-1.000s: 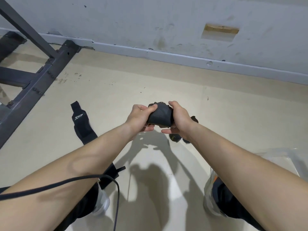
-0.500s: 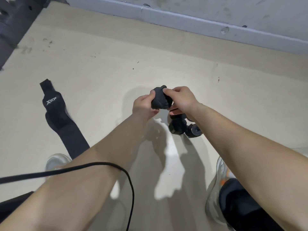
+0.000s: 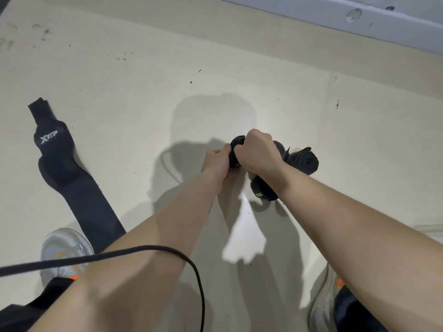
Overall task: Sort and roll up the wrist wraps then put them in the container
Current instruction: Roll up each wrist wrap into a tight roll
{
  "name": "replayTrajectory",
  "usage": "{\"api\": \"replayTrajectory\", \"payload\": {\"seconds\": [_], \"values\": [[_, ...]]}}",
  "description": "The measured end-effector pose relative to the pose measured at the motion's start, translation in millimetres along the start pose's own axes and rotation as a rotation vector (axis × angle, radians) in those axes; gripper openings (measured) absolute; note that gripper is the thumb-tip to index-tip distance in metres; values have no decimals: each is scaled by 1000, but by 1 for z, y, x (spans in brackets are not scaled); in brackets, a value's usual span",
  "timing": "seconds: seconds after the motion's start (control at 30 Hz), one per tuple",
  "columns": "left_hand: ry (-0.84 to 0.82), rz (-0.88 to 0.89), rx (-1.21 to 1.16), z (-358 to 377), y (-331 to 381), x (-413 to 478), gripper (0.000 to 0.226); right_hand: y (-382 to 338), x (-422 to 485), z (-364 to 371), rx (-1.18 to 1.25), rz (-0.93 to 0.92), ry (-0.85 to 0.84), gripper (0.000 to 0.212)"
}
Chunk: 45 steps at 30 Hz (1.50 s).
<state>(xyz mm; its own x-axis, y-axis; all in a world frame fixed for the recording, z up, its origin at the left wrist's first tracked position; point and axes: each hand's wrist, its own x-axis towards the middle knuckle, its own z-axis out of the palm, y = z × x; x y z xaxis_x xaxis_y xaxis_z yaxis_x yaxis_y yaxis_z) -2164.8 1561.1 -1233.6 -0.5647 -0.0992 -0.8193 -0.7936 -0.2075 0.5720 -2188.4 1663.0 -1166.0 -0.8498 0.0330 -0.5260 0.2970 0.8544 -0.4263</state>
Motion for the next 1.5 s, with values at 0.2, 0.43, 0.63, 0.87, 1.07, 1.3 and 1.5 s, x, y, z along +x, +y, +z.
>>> {"api": "replayTrajectory", "payload": {"seconds": [0.2,0.43,0.63,0.87,1.07,1.3,1.5], "values": [[-18,-41,19,-7,2,-17,25,-3,-16,-3,4,-29,-23,23],[114,-4,217,-84,-11,-68,23,-21,-64,16,5,-91,18,13],[336,23,377,-179,-45,-108,19,-63,-108,72,67,-110,-238,51],[612,-158,418,-255,-83,-114,54,-100,-132,155,178,-80,-543,56],[650,-305,293,-236,-106,-96,66,-113,-132,221,85,8,-582,48],[706,-354,275,-241,-117,-87,57,-108,-125,236,106,45,-587,14],[601,-322,234,-255,-122,-89,44,-94,-122,224,136,47,-645,13]]}}
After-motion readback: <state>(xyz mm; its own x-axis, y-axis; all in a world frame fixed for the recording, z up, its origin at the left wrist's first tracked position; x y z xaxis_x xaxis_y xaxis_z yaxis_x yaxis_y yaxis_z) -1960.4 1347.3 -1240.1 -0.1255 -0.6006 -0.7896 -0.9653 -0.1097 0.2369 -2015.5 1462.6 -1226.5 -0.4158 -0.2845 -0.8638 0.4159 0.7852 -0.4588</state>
